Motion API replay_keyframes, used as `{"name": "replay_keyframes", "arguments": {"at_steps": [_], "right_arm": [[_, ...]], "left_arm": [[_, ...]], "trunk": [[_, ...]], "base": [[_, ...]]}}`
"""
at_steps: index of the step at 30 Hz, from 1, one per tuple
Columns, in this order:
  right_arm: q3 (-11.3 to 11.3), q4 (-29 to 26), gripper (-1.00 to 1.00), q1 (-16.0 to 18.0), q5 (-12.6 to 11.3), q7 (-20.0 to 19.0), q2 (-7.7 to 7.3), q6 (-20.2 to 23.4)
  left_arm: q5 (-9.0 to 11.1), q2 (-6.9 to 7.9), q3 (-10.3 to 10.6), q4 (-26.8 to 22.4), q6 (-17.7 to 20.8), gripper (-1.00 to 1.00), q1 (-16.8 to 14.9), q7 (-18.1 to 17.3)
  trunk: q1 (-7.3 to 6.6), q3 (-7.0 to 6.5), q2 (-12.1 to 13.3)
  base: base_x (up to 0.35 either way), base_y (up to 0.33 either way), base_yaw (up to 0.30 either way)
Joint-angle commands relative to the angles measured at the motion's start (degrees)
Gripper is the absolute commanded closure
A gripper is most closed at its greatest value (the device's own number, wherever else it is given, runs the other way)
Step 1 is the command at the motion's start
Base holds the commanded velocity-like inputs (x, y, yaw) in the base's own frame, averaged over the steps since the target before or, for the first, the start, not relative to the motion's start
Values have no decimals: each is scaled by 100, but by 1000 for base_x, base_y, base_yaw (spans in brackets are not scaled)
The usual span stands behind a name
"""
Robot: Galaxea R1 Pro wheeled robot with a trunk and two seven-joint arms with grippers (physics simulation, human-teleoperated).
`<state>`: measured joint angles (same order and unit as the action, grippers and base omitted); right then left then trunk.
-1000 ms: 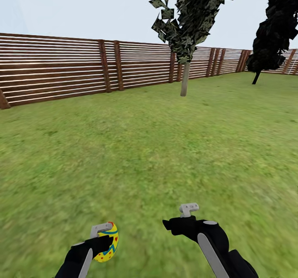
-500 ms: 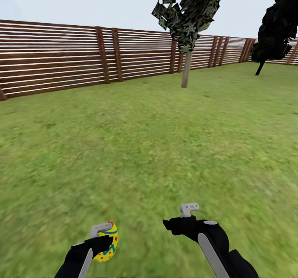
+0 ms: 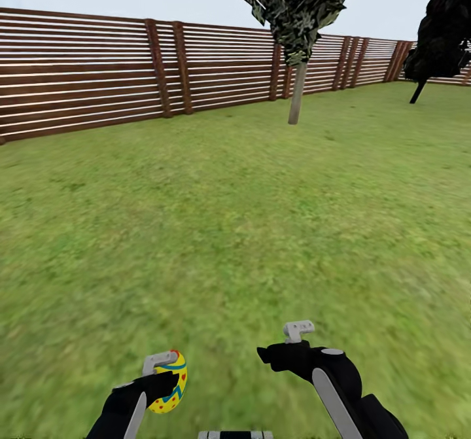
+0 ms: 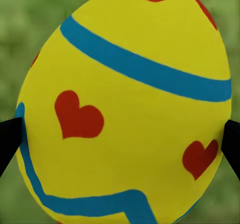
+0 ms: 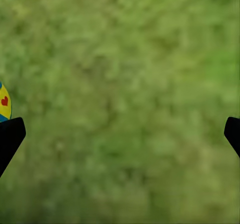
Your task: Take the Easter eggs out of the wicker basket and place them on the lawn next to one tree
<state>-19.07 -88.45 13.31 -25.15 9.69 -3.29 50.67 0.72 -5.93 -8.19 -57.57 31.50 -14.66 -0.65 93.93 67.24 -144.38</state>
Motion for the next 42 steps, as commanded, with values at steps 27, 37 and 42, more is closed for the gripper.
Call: {"name": "replay_keyframes", "arguments": {"at_steps": [27, 37, 42], "right_arm": [[-255, -6, -100, 5, -57, 64, -5, 13], [-415, -5, -100, 5, -111, -269, -33, 22], [-423, 1, -100, 5, -113, -321, -29, 22]], "left_arm": [[7, -6, -16, -8, 31, 100, -2, 3], [-1, -5, -9, -7, -10, 100, -2, 10], [-2, -5, -8, -4, -20, 100, 1, 18]], "trunk": [[42, 382, -25], [55, 493, -32], [68, 604, -39]], "base": [[0, 0, 0], [0, 0, 0], [0, 0, 0]]}}
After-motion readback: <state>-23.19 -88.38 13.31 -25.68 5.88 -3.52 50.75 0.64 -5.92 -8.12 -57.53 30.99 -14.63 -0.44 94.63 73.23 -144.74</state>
